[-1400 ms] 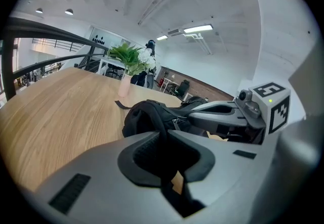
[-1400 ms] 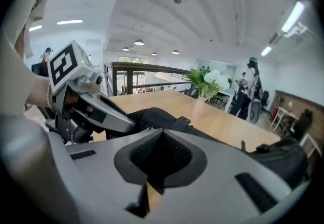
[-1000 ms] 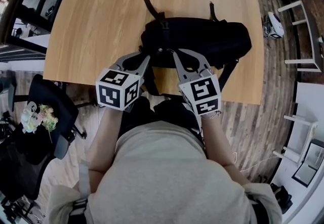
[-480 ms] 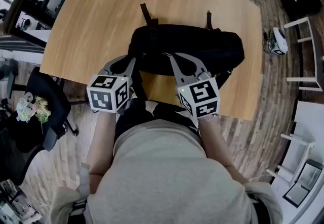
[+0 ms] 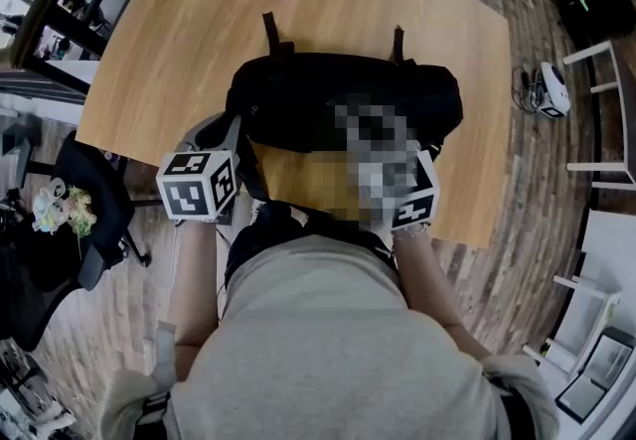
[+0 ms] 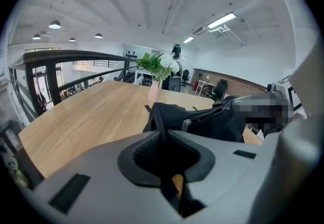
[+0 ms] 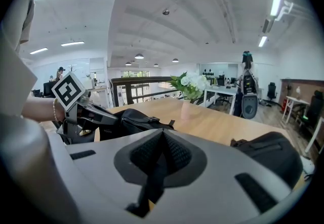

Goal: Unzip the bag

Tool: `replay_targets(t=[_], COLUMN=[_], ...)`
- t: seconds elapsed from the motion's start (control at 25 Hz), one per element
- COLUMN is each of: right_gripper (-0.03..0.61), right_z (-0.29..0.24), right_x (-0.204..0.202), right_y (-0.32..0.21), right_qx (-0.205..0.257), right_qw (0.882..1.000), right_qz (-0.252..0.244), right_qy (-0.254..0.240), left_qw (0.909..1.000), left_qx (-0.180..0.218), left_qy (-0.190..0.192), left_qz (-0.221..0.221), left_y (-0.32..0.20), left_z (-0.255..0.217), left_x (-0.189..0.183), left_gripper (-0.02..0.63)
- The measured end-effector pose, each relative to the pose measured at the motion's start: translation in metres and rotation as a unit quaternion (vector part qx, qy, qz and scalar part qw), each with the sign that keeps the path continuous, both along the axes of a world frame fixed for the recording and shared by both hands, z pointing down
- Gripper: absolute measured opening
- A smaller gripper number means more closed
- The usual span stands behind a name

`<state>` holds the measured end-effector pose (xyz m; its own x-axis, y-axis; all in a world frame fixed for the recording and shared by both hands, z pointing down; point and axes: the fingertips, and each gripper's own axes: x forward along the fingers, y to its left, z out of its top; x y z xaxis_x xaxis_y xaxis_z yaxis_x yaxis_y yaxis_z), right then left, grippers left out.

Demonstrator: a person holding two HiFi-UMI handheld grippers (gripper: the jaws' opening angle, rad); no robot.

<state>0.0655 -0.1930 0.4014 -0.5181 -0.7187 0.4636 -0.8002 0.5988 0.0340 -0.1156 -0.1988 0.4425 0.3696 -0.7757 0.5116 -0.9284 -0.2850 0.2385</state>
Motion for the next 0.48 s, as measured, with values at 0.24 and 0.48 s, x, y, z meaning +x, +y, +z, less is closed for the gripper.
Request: replay_targets(t=[0.24,0.48], right_gripper=[0.009,0.009], right_z=[-0.002,-0.004], right_x=[0.027,0.044], right_y=[-0.002,-0.006], right_qx=[0.004,0.002], right_qw=[1.0,1.0], right_qz=[0.004,0.001], right_qy=[-0.01,-0.029], left_qw=[0.999,0.9963], left_qx=[0.006,0.014], left_qy=[-0.028,-0.034], left_qz=[-0.034,-0.078], left_y=[0.002,0.005], left_z=[0.0,-0.002], left_x=[0.001,0.0], left_gripper=[0.052,0.054])
